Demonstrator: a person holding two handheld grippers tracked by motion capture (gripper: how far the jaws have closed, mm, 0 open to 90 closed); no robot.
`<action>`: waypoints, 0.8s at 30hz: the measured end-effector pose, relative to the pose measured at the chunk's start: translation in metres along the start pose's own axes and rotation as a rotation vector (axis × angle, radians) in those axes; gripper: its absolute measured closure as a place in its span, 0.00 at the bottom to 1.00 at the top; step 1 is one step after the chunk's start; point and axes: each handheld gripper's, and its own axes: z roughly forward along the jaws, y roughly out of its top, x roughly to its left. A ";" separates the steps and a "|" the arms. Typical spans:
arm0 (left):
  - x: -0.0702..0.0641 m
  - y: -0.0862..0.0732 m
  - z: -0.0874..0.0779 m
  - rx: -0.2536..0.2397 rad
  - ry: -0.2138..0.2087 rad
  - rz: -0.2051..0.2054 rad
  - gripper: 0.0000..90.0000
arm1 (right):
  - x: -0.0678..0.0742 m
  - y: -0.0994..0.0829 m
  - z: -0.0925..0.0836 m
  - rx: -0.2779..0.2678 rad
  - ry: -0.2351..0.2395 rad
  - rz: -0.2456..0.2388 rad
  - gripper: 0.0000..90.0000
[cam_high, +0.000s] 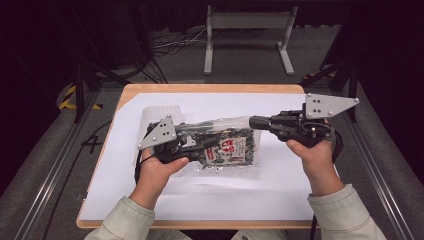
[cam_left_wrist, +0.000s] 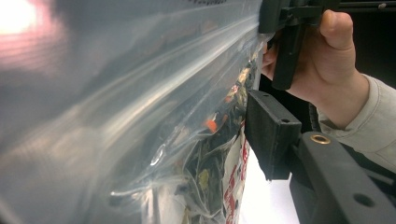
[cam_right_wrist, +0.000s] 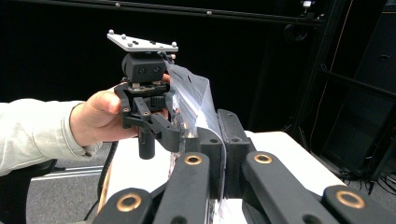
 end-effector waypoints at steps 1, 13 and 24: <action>0.000 0.000 0.000 0.000 0.000 0.000 0.62 | 0.000 0.000 0.000 0.000 0.000 0.000 1.00; -0.007 0.003 0.005 -0.018 -0.075 -0.002 0.80 | -0.006 -0.005 -0.009 -0.017 -0.075 0.020 0.96; -0.011 0.011 0.009 -0.016 -0.078 0.010 0.83 | -0.005 -0.004 -0.016 -0.031 -0.154 0.015 0.79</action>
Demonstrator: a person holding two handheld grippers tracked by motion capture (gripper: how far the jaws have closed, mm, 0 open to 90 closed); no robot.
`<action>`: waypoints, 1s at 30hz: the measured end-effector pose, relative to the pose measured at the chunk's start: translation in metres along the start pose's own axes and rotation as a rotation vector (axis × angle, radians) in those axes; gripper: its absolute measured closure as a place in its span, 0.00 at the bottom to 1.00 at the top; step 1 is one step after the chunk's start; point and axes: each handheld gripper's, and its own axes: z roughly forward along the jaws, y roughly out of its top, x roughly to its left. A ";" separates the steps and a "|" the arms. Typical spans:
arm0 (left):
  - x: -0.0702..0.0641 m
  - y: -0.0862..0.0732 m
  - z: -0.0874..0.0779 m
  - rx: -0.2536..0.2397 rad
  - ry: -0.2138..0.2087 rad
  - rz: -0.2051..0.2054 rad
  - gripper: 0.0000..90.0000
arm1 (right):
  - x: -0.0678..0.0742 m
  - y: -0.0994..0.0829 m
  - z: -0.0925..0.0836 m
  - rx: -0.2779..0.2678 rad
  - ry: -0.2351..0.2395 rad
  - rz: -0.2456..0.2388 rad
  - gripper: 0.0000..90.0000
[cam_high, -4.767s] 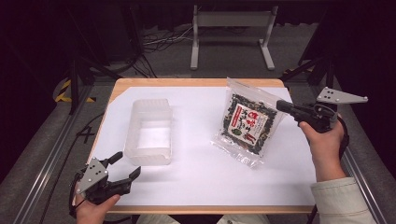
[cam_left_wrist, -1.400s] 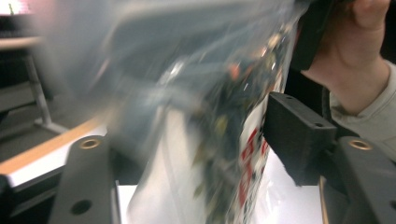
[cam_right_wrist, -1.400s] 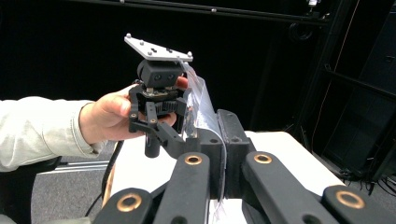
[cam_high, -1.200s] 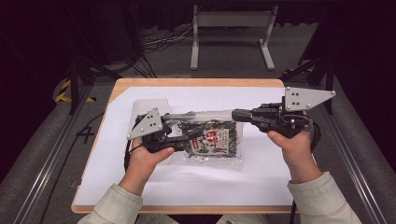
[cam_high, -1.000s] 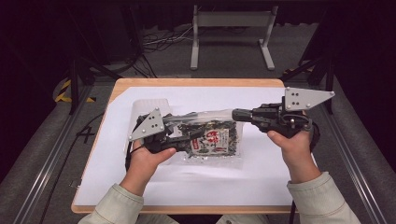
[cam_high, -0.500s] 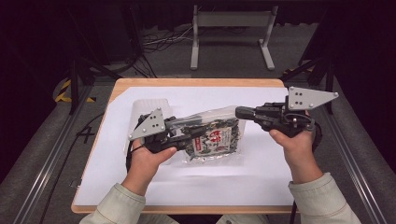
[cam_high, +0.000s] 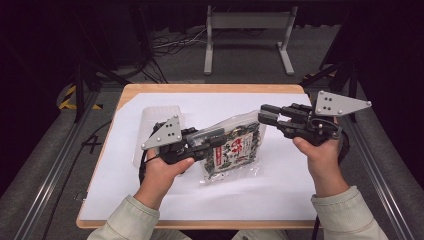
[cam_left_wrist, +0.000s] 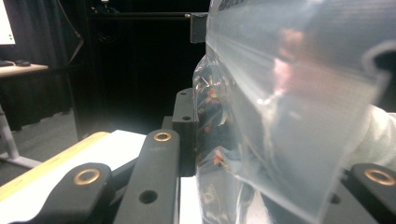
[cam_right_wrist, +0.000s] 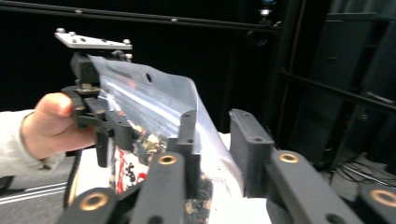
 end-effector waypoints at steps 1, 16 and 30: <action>0.000 0.001 0.000 0.001 0.003 -0.001 0.83 | 0.000 0.000 -0.001 -0.004 -0.010 0.004 0.76; 0.017 0.040 -0.021 -0.014 0.077 0.048 0.83 | -0.011 -0.015 -0.023 0.052 -0.125 0.040 0.51; 0.036 0.067 -0.044 -0.033 0.176 0.071 0.83 | -0.018 -0.053 -0.038 0.143 -0.193 0.074 0.49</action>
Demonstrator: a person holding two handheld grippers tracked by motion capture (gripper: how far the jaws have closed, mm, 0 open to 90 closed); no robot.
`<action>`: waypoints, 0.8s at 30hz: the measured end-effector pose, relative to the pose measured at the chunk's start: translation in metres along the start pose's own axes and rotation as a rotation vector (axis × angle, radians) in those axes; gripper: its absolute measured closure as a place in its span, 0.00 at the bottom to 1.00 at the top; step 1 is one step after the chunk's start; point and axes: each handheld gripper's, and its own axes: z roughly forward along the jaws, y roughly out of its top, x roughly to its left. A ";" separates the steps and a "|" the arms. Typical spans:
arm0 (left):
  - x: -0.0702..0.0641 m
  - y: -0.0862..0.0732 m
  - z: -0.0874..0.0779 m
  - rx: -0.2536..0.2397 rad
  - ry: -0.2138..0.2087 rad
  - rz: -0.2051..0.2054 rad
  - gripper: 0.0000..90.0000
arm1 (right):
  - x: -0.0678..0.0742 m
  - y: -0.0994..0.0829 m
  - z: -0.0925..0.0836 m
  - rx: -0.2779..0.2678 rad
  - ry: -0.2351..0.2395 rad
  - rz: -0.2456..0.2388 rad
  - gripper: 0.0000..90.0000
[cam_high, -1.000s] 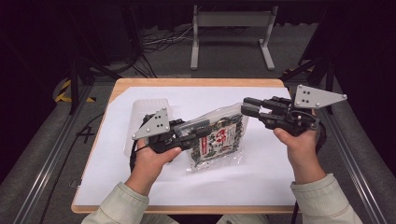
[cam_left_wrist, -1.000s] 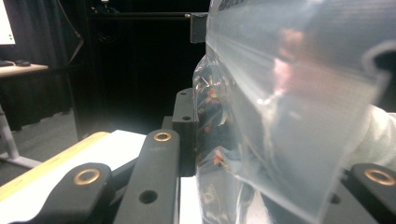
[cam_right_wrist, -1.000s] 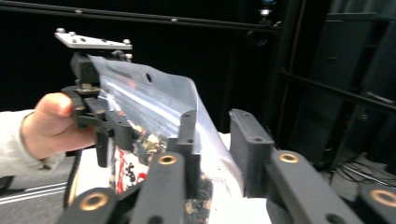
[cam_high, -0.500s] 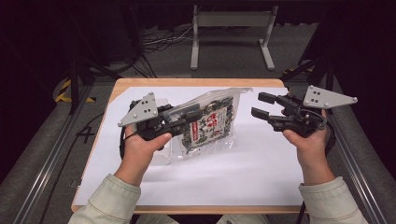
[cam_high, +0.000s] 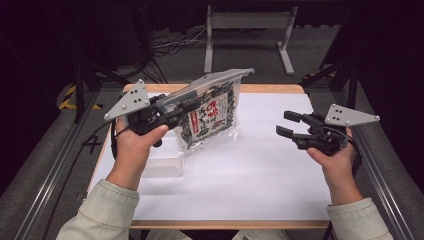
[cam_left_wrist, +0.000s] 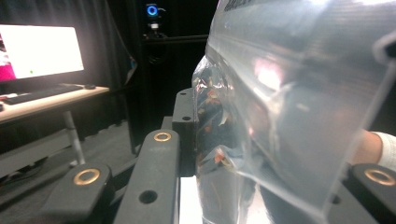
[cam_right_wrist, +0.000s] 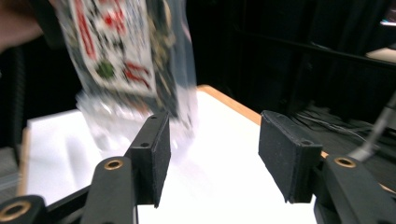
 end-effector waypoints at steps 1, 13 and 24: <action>0.002 0.002 -0.001 0.000 0.009 0.007 0.83 | -0.001 -0.002 0.001 0.010 -0.010 -0.004 0.49; 0.026 0.000 -0.015 0.004 0.105 -0.011 0.83 | -0.008 -0.037 -0.002 0.021 -0.035 0.064 0.48; 0.047 -0.008 -0.032 0.009 0.197 -0.012 0.83 | -0.002 -0.050 0.005 0.069 -0.046 0.042 0.47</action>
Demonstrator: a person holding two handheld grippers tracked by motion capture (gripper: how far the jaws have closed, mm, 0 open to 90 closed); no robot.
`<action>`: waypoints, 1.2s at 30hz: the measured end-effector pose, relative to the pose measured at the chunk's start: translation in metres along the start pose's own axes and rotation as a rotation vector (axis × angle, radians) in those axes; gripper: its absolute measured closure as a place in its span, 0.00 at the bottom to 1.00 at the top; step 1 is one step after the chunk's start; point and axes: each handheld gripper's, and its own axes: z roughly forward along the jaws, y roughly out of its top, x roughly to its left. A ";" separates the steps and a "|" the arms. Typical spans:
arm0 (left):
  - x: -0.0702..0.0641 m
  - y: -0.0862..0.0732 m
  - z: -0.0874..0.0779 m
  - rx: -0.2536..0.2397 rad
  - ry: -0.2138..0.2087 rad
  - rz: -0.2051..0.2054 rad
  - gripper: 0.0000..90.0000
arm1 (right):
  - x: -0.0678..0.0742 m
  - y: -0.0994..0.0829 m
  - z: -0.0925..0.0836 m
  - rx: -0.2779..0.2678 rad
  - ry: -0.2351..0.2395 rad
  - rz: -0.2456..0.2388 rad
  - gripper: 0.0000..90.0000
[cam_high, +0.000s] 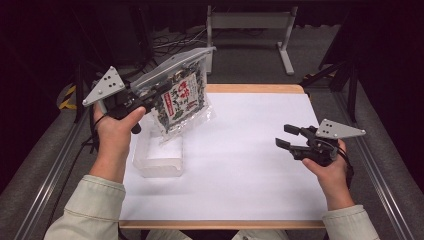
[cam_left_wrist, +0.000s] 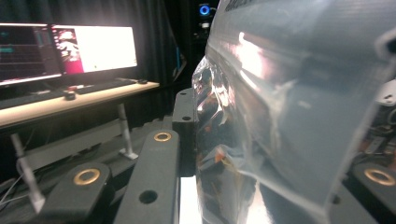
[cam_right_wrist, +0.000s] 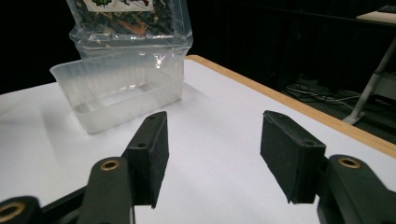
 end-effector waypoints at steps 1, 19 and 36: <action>0.001 -0.001 -0.001 -0.001 0.004 0.000 0.83 | 0.000 0.000 0.000 -0.001 0.000 0.002 0.47; 0.018 -0.002 -0.030 0.049 0.094 0.043 0.83 | -0.003 -0.003 0.000 -0.007 -0.003 0.021 0.48; 0.032 -0.034 -0.030 0.100 0.075 0.027 0.83 | -0.003 -0.005 -0.001 -0.008 -0.030 0.017 0.51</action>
